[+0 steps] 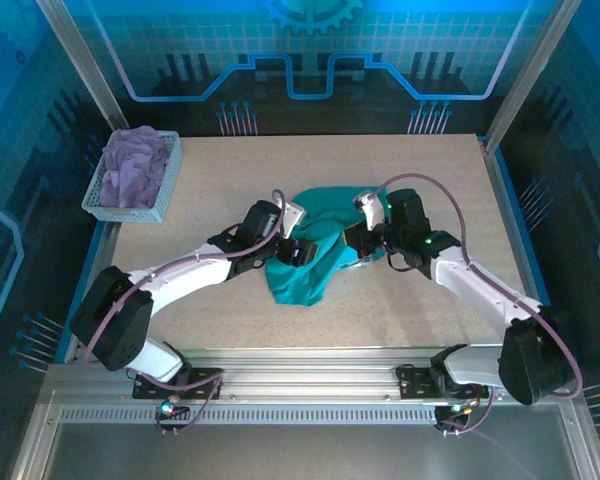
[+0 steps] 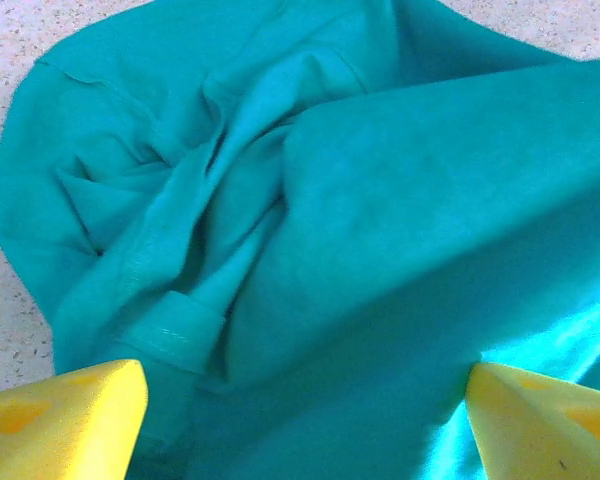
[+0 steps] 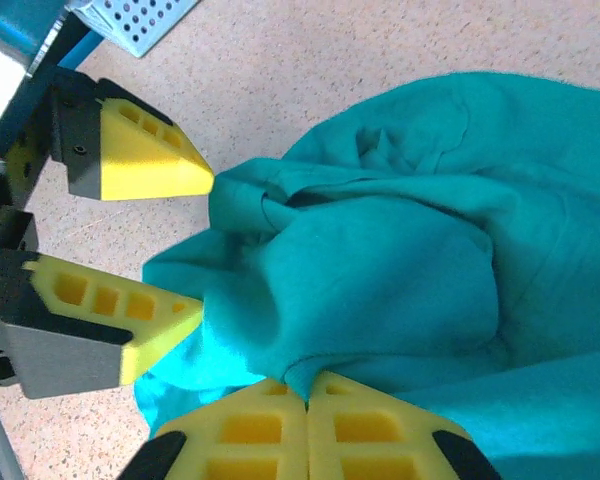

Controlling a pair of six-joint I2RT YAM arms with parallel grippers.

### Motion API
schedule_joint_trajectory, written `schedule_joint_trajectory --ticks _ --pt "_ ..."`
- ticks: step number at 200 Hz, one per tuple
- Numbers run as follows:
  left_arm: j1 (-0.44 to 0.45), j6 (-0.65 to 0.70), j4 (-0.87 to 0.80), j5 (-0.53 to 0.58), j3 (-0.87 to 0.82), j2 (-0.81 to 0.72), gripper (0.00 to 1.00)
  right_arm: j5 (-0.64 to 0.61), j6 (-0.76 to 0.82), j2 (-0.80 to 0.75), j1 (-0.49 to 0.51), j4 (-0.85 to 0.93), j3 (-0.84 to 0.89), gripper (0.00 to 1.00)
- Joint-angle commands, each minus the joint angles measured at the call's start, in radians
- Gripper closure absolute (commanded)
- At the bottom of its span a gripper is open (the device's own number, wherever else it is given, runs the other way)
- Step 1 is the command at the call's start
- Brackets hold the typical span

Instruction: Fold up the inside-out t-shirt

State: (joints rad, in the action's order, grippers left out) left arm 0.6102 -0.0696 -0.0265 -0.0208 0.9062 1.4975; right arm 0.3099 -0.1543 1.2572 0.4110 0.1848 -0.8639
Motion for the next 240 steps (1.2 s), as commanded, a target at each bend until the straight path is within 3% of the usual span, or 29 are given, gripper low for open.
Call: schedule_joint_trajectory --ticks 1,19,54,70,97,111,168,194,228,240 --pt "0.009 -0.028 -0.027 0.048 0.025 -0.01 0.12 -0.034 -0.019 -0.08 -0.012 0.024 0.005 0.92" --pt "0.008 -0.07 -0.023 0.051 0.019 -0.026 0.1 -0.08 -0.054 -0.099 -0.011 0.062 -0.011 1.0" --pt "0.009 -0.112 0.016 0.037 -0.017 -0.072 0.07 -0.057 -0.115 -0.131 -0.009 0.013 -0.005 1.0" --pt "0.01 -0.127 0.065 -0.027 -0.044 -0.101 0.01 -0.04 -0.164 -0.12 -0.009 0.002 -0.01 1.0" --pt "0.008 -0.163 0.059 -0.189 -0.04 -0.111 0.01 0.015 -0.141 -0.063 -0.009 0.108 -0.105 1.0" --pt "0.018 -0.166 0.079 -0.245 -0.056 -0.102 0.02 0.068 -0.138 -0.052 -0.011 0.073 -0.093 1.0" --pt "0.128 -0.038 0.068 -0.092 -0.05 -0.037 0.12 -0.011 -0.134 -0.013 0.031 0.099 -0.134 1.0" --pt "0.155 0.004 0.061 -0.01 -0.022 0.014 0.28 -0.03 -0.134 -0.013 0.03 0.112 -0.146 1.0" --pt "0.155 0.007 0.089 0.001 0.02 0.073 0.62 -0.024 -0.11 -0.011 0.031 0.138 -0.152 1.0" --pt "0.152 0.001 0.084 -0.012 0.036 0.077 0.79 -0.045 -0.089 -0.015 0.031 0.163 -0.157 1.0"
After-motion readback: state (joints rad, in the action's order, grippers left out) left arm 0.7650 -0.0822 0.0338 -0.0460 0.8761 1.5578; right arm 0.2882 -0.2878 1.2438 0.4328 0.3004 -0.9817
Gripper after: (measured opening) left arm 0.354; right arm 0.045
